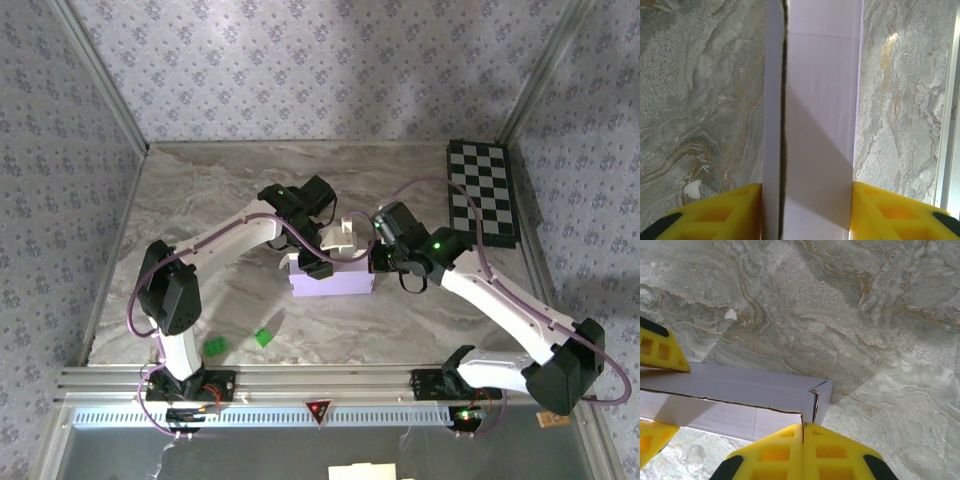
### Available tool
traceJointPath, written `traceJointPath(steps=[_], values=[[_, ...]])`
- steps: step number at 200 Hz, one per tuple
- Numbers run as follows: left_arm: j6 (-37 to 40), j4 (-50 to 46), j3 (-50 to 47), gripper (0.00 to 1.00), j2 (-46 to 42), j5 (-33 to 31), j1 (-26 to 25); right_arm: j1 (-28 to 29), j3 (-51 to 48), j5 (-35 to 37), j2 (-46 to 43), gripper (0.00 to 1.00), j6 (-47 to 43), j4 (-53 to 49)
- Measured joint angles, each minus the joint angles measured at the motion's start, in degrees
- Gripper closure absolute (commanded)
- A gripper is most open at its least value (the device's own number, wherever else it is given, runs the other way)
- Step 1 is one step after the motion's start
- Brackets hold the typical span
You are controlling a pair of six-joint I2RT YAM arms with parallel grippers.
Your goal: Fold the paper box
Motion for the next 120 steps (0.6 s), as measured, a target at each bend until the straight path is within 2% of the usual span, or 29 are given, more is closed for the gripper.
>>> traceJointPath(steps=[53,120], values=[[-0.4,-0.1,0.0,0.54,0.1,-0.5,0.0,3.6,-3.1,6.9,-0.7,1.00,1.6,3.7],[-1.2,0.2,0.7,0.54,0.7,-2.6,0.0,5.1,-7.3,10.4,-2.8,1.00,2.1,8.9]])
